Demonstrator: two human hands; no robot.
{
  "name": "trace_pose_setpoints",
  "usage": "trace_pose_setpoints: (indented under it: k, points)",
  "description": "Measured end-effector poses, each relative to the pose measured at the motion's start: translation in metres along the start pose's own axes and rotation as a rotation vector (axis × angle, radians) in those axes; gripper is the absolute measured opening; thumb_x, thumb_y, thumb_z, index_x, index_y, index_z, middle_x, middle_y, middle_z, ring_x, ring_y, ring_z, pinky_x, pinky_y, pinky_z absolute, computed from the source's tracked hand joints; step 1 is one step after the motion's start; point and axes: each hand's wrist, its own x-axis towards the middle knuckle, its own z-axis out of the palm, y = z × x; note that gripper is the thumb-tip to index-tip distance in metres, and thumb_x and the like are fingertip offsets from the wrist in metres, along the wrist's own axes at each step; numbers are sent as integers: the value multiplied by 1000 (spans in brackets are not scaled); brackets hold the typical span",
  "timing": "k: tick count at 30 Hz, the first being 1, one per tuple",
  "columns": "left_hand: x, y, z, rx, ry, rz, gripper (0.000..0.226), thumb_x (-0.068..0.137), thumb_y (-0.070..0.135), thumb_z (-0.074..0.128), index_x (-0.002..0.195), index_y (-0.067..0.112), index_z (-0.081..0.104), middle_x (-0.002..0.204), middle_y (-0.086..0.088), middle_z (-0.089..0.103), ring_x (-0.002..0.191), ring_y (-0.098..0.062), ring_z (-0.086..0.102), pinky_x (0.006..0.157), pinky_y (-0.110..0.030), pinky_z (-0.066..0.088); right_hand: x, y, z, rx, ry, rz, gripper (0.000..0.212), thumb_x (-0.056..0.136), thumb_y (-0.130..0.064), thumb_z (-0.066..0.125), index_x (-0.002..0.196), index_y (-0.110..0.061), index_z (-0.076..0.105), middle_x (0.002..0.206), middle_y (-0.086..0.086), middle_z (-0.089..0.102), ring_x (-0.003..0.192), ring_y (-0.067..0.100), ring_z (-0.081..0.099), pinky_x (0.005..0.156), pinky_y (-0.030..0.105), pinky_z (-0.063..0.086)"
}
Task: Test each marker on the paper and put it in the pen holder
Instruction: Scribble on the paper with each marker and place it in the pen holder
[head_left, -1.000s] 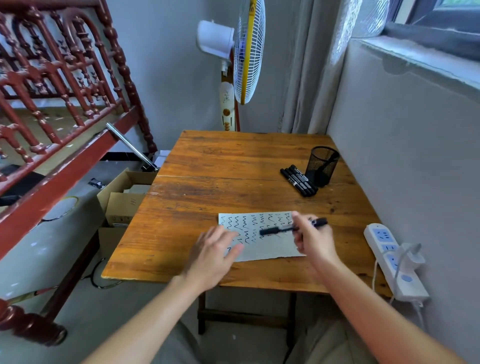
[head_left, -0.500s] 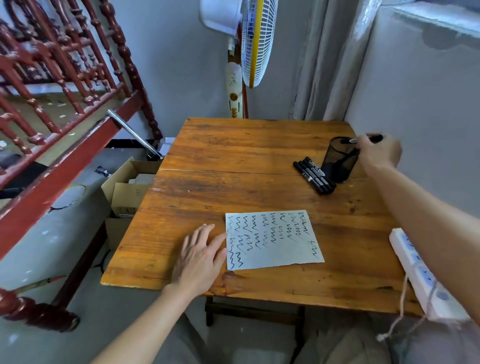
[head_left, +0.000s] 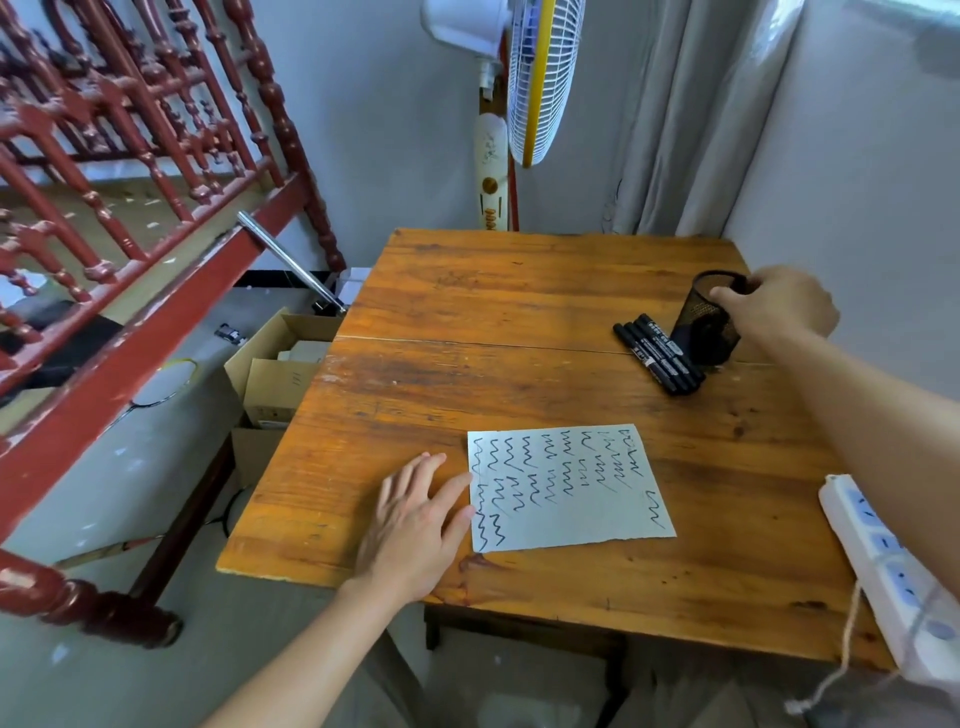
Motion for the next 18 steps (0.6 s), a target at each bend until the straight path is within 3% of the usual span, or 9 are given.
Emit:
trace_pose_setpoints:
  k: [3,6,8,10,13,18]
  points:
    - [0,1,-1,1,-17,-6,54,89,58,15,132,38,41,147,0,32,138,-19,19,110,-46,13,-15,-3,-3,19,73,-60,40,88,-44,62,116,-16,66,110,14,70,101,37,62,80,40,47]
    - [0,3,-2,6,-25,-19,57,88,59,12,133,39,38,149,2,29,139,-18,16,111,-45,10,-35,-7,1,120,109,-194,32,90,-37,61,116,-18,66,99,5,71,89,29,63,75,39,50]
    - [1,3,-2,18,-27,-21,51,91,57,18,134,39,37,149,2,28,139,-17,16,111,-46,12,-49,-8,14,115,22,-277,25,91,-35,61,109,-19,69,89,-2,69,80,20,62,69,35,52]
    - [1,3,-2,17,-36,-22,46,94,54,23,135,39,36,149,2,28,139,-17,15,112,-47,13,-59,-7,31,19,-89,-309,24,91,-35,61,108,-20,70,92,-1,72,78,19,62,65,32,51]
    - [-1,2,-3,5,-26,-20,53,90,58,16,137,38,34,149,2,28,139,-17,16,111,-48,15,-68,-2,54,-144,-244,-258,26,92,-35,61,112,-19,66,98,4,71,78,22,61,62,31,48]
    - [0,4,-1,-2,-36,-24,45,95,50,26,139,39,29,151,4,24,140,-15,12,113,-46,12,-69,5,72,-310,-265,-192,29,90,-41,63,103,-15,66,85,4,63,77,25,60,63,33,46]
